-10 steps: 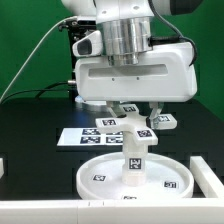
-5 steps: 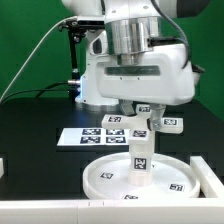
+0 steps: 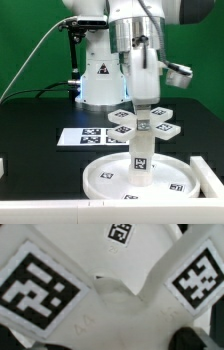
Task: Assemble round table
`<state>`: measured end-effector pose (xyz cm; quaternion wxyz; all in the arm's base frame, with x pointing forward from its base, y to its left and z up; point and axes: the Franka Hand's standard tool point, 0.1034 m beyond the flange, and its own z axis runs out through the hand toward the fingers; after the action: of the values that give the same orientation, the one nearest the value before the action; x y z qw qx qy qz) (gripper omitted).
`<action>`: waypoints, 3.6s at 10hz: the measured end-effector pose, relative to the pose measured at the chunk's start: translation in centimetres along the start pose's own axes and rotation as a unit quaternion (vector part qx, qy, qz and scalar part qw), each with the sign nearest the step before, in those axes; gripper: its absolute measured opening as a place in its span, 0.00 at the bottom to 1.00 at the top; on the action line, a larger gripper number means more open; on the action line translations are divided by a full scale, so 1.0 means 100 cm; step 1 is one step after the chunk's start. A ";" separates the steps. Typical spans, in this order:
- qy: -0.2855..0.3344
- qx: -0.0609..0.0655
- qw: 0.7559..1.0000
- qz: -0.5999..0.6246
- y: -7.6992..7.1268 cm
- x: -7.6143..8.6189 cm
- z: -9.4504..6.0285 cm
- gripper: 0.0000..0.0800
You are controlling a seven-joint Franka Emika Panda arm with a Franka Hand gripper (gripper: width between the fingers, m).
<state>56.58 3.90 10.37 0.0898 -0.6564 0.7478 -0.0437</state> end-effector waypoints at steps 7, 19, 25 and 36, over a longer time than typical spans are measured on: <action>-0.018 0.010 0.997 -0.072 -0.004 -0.007 -0.019 0.81; -0.007 -0.012 0.711 -0.703 -0.007 -0.001 -0.022 0.81; -0.047 -0.059 0.716 -0.694 0.004 0.010 -0.020 0.81; -0.046 -0.069 0.764 -0.640 -0.005 -0.009 -0.012 0.81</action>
Offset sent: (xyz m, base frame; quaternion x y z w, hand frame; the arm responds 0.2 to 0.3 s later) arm 0.0000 0.0000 0.0000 0.0000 0.0000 -0.0650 0.9979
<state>56.93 4.72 11.71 0.0292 -0.9882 0.1502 -0.0091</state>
